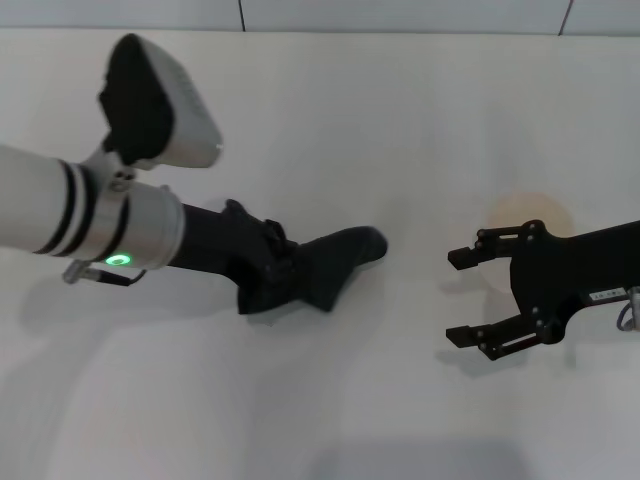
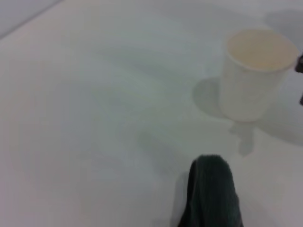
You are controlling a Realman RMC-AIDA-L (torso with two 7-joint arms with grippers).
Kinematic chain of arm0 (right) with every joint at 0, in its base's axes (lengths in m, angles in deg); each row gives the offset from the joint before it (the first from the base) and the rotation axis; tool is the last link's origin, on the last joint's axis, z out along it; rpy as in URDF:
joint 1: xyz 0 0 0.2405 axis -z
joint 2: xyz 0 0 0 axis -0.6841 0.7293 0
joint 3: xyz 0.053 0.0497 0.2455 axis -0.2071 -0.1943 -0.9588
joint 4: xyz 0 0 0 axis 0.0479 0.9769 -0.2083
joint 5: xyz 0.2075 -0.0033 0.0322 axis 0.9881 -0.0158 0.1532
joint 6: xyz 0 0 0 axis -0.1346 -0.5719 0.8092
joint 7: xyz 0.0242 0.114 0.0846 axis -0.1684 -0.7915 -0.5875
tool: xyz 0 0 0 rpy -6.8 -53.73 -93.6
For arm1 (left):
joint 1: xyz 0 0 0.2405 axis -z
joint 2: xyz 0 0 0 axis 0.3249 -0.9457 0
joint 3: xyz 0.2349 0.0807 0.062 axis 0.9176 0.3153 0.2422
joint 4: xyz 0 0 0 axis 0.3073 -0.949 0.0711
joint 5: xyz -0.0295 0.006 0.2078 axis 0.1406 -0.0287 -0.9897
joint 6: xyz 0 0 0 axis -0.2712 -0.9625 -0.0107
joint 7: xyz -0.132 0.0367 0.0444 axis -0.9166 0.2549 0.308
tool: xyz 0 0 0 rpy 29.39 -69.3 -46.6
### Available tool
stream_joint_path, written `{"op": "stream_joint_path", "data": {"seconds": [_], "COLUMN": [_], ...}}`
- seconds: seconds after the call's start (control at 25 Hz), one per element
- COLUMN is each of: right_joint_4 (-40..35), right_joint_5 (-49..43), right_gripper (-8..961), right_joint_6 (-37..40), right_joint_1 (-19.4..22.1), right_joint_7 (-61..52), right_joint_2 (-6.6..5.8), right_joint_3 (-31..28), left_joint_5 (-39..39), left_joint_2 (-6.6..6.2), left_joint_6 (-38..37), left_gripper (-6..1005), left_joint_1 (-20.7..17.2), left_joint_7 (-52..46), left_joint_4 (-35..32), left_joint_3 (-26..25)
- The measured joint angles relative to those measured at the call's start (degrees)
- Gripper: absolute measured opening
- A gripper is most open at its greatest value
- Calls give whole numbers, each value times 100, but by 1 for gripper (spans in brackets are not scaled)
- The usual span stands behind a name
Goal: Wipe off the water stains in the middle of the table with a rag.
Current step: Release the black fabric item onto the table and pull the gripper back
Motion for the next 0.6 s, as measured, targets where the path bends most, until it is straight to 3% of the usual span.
{"op": "stream_joint_path", "data": {"seconds": [0.24,0.6], "right_joint_4": [1,-4], "right_joint_5": [0,0], "right_gripper": [857,857], "right_joint_6": [110,286], "right_joint_1": [57,188], "right_joint_7": [18,25], "right_joint_2": [0,0], "right_joint_3": [-173,-454], "left_joint_5": [587,1420], "left_joint_2": [-19,-28], "left_joint_6": [-125,-1678], "left_gripper": [242,470], "left_joint_1": [-442,-1369], "left_joint_7": [727,1940], "left_joint_4": [-14,-642], "left_joint_3": [-405,-1992]}}
